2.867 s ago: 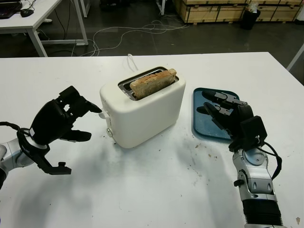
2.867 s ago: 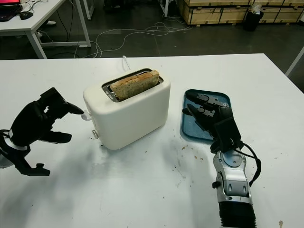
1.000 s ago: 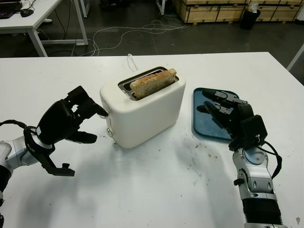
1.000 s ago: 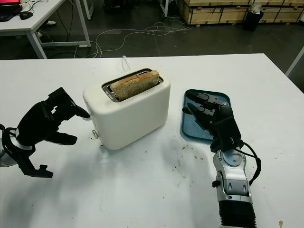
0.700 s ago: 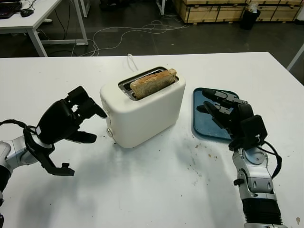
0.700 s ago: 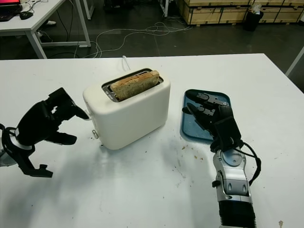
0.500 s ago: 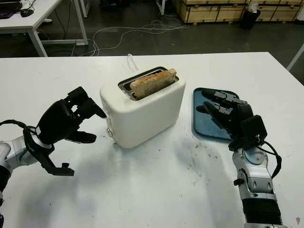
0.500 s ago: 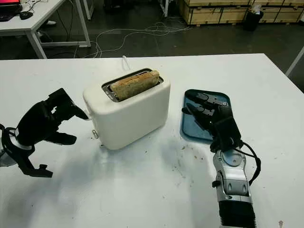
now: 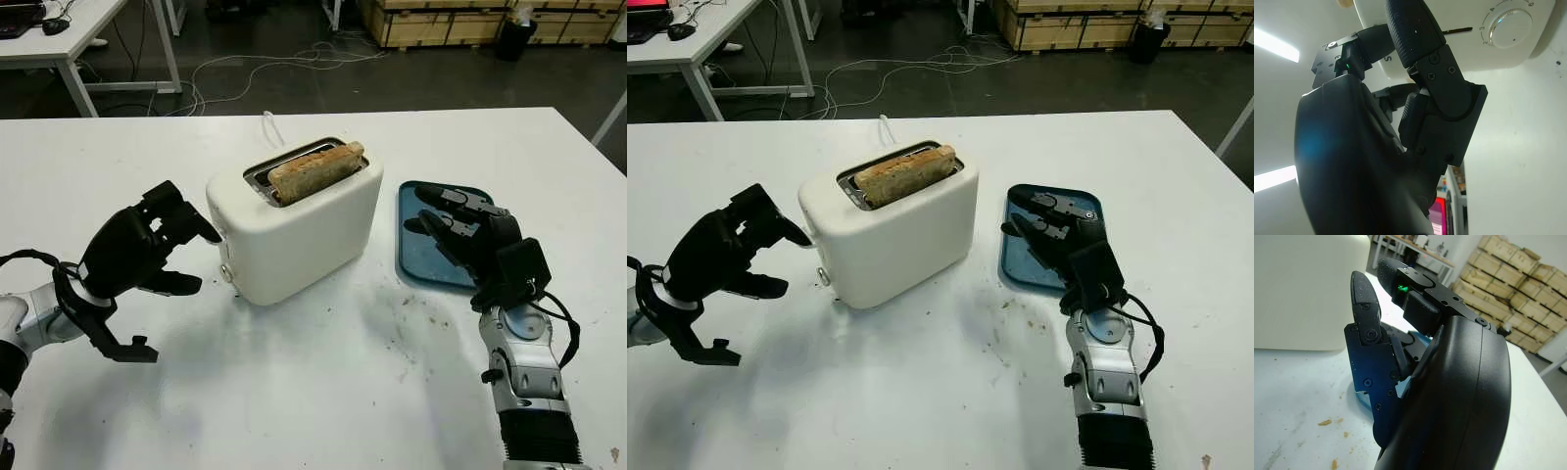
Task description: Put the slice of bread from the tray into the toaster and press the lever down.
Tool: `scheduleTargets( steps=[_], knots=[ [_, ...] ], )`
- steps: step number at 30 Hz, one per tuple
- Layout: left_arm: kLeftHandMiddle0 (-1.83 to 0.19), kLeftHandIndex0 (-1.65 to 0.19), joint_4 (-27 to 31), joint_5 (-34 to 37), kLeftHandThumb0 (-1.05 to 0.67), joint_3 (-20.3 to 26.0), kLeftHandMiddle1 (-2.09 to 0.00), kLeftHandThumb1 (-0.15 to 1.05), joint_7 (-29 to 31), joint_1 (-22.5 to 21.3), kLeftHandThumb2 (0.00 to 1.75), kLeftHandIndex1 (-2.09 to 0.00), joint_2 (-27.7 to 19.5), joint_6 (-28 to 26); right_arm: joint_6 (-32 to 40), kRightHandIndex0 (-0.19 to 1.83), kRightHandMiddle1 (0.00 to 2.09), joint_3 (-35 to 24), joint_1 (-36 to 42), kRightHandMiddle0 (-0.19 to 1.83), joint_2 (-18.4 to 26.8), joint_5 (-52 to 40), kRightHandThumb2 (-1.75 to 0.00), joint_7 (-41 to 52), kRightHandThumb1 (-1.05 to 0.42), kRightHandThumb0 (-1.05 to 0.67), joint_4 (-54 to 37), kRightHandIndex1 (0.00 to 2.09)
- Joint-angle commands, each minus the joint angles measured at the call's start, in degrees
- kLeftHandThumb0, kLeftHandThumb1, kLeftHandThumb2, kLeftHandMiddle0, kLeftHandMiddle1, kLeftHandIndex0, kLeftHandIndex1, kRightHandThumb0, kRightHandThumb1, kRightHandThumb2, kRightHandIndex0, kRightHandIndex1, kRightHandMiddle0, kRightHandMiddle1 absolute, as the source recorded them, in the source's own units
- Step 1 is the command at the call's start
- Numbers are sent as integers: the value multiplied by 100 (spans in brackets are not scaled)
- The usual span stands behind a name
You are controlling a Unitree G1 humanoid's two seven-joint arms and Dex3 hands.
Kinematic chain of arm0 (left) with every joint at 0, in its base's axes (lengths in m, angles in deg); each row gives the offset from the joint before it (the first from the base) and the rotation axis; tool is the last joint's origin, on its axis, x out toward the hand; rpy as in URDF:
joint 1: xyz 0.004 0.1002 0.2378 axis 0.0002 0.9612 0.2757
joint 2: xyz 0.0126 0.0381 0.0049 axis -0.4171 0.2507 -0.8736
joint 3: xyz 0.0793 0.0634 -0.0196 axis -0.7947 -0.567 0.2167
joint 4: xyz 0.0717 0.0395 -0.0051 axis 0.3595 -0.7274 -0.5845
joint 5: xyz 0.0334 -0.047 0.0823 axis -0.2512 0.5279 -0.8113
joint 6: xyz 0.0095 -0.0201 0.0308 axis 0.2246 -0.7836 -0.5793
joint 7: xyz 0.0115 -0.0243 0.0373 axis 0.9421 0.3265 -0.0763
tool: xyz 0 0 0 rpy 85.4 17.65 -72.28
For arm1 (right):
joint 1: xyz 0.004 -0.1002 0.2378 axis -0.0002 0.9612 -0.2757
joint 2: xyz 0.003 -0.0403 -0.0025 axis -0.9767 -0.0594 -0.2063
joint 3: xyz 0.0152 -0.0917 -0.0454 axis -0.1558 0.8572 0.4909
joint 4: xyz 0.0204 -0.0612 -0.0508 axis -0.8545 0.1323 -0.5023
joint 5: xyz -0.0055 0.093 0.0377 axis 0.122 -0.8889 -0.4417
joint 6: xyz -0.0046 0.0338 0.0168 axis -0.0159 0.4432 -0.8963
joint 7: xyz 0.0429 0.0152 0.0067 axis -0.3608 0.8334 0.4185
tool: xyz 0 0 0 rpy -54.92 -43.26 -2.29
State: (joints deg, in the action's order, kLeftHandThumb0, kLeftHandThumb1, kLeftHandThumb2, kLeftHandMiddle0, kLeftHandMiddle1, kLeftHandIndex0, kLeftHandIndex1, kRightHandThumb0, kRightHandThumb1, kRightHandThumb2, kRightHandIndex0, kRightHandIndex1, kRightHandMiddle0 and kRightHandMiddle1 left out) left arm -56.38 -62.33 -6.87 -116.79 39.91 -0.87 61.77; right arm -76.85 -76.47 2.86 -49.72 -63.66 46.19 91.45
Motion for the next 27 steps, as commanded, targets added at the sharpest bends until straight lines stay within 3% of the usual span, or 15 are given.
scheduleTargets(
  steps=[1,27],
  knots=[
    [-12,0,-54,77,-94,25,-175,92,-74,-1,96,-155,32,-4,-167,89,0,8,10,104,-39,-19,-10,20,-92,-49,16,57],
    [-22,0,-306,-2,-96,-44,-175,92,-170,-115,97,-170,49,-161,-315,92,0,12,41,105,-54,-67,-10,132,-92,-50,47,56]
  ],
)
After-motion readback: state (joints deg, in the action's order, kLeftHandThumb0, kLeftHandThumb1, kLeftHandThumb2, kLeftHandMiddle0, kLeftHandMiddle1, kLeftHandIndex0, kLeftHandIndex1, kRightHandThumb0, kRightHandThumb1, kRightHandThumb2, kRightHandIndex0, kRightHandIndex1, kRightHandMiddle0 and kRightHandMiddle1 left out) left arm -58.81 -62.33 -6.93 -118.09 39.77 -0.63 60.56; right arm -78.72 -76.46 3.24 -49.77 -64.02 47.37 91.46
